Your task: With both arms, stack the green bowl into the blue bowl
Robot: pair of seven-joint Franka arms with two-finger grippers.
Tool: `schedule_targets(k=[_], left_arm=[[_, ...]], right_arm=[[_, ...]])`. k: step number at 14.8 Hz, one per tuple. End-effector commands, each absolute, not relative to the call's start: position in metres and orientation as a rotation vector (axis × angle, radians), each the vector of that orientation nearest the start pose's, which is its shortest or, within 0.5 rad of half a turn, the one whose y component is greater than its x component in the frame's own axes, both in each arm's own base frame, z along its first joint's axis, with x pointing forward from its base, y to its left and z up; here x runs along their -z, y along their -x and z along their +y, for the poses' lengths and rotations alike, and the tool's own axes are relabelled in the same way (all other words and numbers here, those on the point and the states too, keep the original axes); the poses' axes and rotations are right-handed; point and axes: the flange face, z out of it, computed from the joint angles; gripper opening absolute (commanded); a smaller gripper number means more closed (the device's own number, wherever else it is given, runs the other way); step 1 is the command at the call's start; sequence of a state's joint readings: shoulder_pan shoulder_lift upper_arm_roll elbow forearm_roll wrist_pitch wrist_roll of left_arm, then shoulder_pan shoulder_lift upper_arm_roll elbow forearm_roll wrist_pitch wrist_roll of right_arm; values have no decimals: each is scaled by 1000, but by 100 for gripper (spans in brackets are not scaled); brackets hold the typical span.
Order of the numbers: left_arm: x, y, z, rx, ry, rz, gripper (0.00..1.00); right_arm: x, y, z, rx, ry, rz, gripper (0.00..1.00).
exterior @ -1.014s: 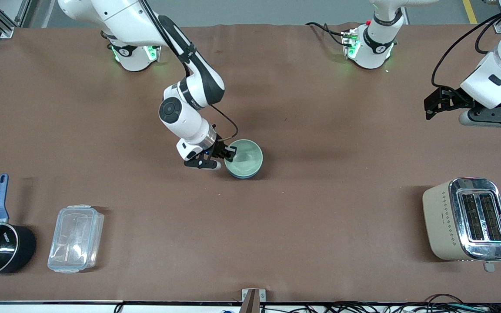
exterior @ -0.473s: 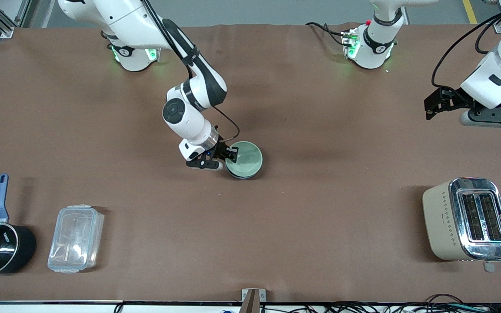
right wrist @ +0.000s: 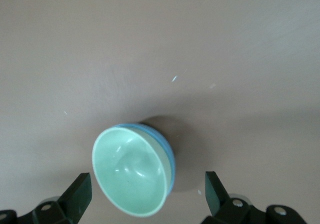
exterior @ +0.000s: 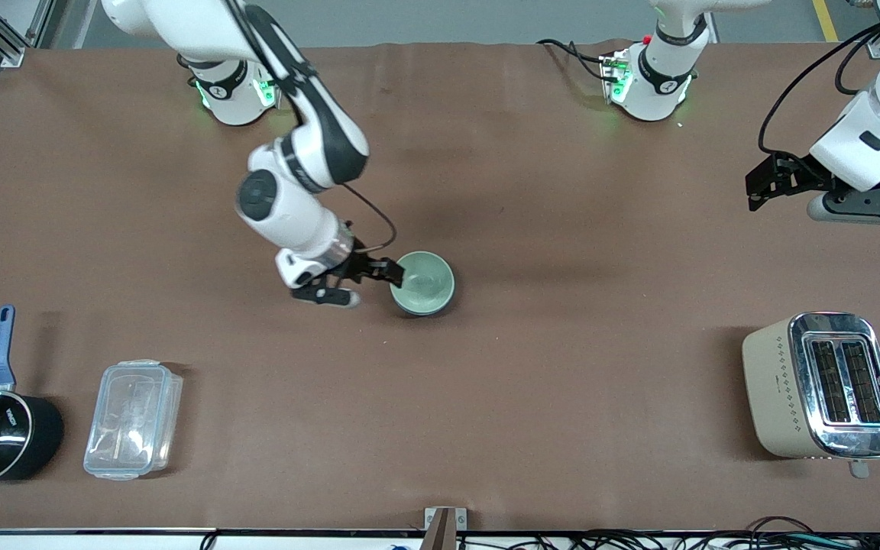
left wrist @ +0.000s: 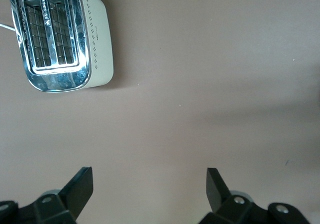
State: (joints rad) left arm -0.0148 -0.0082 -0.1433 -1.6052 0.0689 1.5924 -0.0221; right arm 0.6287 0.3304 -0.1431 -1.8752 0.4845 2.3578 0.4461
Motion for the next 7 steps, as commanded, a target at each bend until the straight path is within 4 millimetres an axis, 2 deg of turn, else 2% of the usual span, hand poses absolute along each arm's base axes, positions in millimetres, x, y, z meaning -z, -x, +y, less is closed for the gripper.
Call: schedule_targets(k=[1, 3, 5, 7], left_arm=[[-618, -546, -80, 18, 3079, 229, 100], [-619, -546, -81, 24, 3076, 232, 100], [-622, -547, -81, 33, 3077, 236, 100], [-626, -547, -83, 45, 3076, 238, 100]], right_arm=[[-434, -576, 243, 16, 2794, 393, 100], [-489, -593, 202, 64, 2969, 333, 100], [-532, -599, 187, 151, 3139, 262, 100], [-566, -595, 167, 224, 3193, 258, 100]])
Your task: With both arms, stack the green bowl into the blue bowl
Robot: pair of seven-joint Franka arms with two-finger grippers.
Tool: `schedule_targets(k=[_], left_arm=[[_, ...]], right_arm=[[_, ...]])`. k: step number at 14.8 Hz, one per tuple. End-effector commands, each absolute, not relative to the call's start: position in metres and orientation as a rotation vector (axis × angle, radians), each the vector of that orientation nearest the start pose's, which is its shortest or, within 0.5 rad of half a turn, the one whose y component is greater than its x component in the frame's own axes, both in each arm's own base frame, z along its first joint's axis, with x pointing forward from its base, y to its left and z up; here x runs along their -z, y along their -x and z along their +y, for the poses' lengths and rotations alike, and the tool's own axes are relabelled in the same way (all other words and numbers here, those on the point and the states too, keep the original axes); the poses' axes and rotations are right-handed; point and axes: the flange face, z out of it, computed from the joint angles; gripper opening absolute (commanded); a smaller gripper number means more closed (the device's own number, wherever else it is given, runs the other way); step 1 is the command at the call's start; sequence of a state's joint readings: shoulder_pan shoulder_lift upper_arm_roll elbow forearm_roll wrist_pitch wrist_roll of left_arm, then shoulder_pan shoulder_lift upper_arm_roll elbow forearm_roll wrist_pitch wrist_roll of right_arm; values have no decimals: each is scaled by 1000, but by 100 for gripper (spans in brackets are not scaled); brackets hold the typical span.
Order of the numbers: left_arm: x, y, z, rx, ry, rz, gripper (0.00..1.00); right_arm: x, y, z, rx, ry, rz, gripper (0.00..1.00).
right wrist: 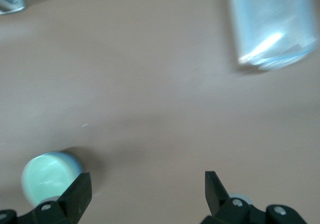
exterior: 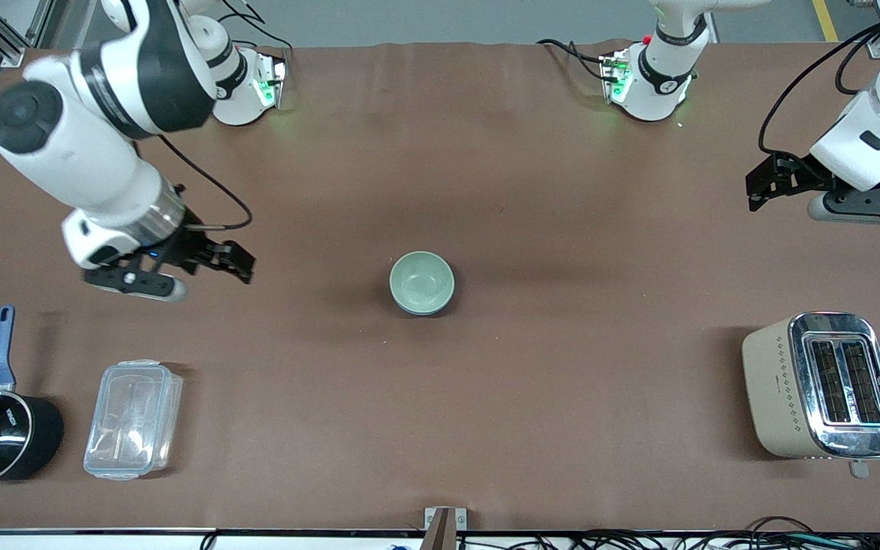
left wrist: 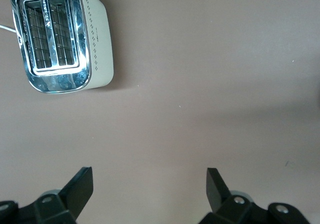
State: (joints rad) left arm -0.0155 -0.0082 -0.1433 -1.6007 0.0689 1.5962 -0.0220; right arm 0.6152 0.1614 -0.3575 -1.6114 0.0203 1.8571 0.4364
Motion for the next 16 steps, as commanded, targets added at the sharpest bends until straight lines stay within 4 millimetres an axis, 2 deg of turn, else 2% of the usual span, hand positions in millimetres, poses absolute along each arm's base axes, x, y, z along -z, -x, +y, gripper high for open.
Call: schedule_targets(k=[1, 3, 5, 8, 10, 12, 13, 14, 16], left_arm=[[-626, -547, -83, 45, 3076, 238, 100], [-626, -546, -83, 36, 3075, 238, 100], [-625, -546, -84, 33, 3075, 237, 100], [-626, -546, -85, 36, 3076, 235, 100], [-628, -546, -85, 43, 3076, 237, 100], [-630, -546, -83, 47, 3078, 233, 100], [-630, -546, -83, 45, 3078, 232, 100], [-629, -546, -83, 43, 3078, 230, 100], [-629, -545, -82, 31, 3076, 232, 100]], right_arm=[[-577, -593, 154, 244, 3181, 281, 100], [-599, -589, 122, 271, 3168, 261, 100], [-608, -582, 88, 212, 3174, 247, 100], [-619, -581, 74, 229, 3166, 256, 100], [-629, -583, 54, 251, 3158, 174, 100], [-654, -583, 40, 299, 3150, 146, 100], [-659, -581, 28, 275, 3154, 181, 100], [-661, -580, 17, 265, 3152, 208, 100], [-661, -581, 10, 254, 3146, 217, 100]])
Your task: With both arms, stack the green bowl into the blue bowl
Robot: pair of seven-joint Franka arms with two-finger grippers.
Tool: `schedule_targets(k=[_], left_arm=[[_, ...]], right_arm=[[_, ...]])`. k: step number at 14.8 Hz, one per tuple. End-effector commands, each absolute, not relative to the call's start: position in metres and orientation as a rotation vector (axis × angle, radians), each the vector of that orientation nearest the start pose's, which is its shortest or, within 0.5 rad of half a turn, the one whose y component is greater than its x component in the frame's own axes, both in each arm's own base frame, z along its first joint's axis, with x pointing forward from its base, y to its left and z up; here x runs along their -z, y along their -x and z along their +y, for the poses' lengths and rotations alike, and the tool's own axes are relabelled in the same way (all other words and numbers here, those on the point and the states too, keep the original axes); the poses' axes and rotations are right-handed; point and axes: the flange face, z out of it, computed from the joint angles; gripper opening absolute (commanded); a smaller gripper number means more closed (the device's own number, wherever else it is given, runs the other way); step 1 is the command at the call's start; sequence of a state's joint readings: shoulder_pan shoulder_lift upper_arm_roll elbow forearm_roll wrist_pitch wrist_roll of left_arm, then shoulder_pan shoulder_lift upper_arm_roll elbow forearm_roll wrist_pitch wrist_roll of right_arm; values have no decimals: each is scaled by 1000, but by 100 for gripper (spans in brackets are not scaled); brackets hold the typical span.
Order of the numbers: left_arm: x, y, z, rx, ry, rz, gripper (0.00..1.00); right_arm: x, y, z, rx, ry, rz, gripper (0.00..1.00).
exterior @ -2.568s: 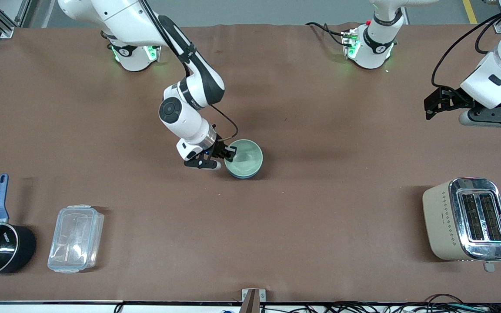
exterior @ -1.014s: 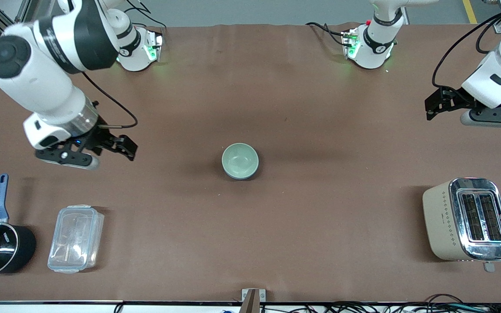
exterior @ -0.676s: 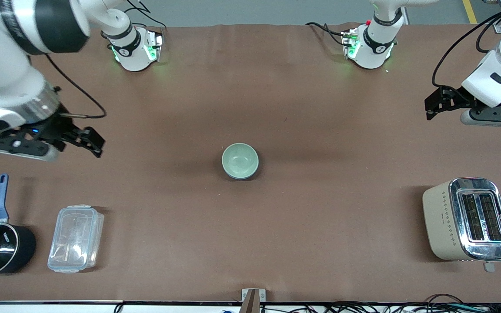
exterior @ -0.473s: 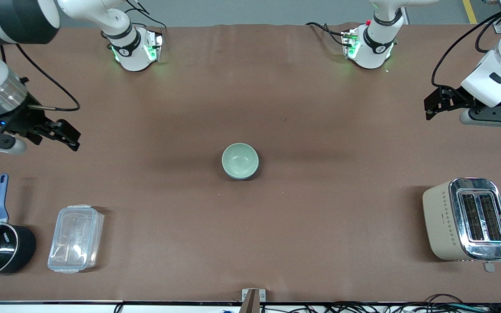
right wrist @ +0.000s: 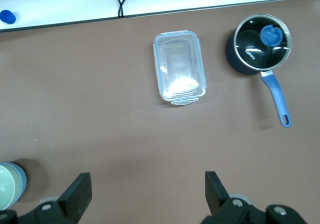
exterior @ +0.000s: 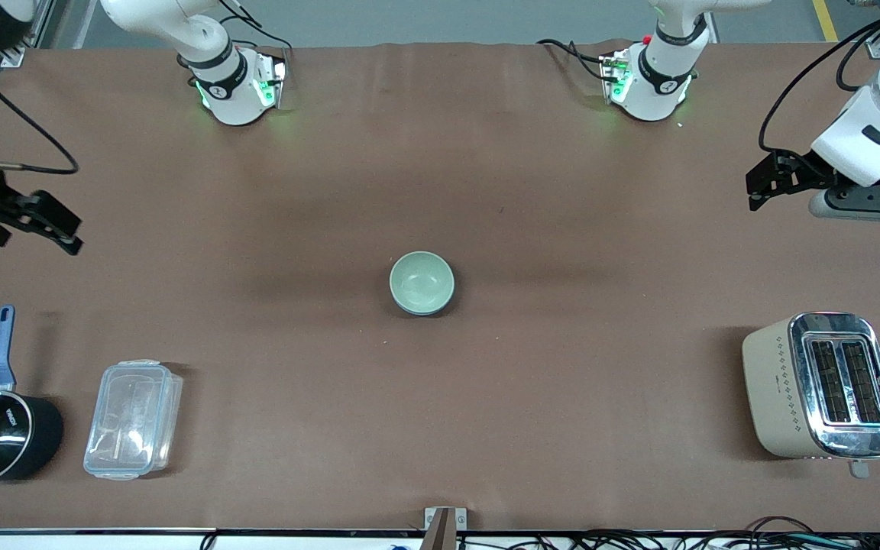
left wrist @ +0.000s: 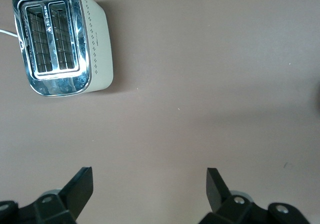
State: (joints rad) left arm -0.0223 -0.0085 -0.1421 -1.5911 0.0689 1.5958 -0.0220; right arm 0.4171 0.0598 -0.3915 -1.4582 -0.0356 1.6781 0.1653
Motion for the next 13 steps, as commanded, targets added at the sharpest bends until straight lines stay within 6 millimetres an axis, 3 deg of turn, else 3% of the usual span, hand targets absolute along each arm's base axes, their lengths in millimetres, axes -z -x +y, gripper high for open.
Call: schedule_targets(k=[1, 9, 13], left_arm=[[-630, -545, -82, 33, 3077, 232, 100], [-629, -545, -82, 30, 3080, 232, 100], [-627, -543, -82, -5, 3079, 238, 100]], right_arm=[[-660, -580, 7, 243, 3144, 222, 100], [-651, -567, 2, 58, 3150, 176, 100], [-647, -568, 1, 45, 3148, 178, 100]])
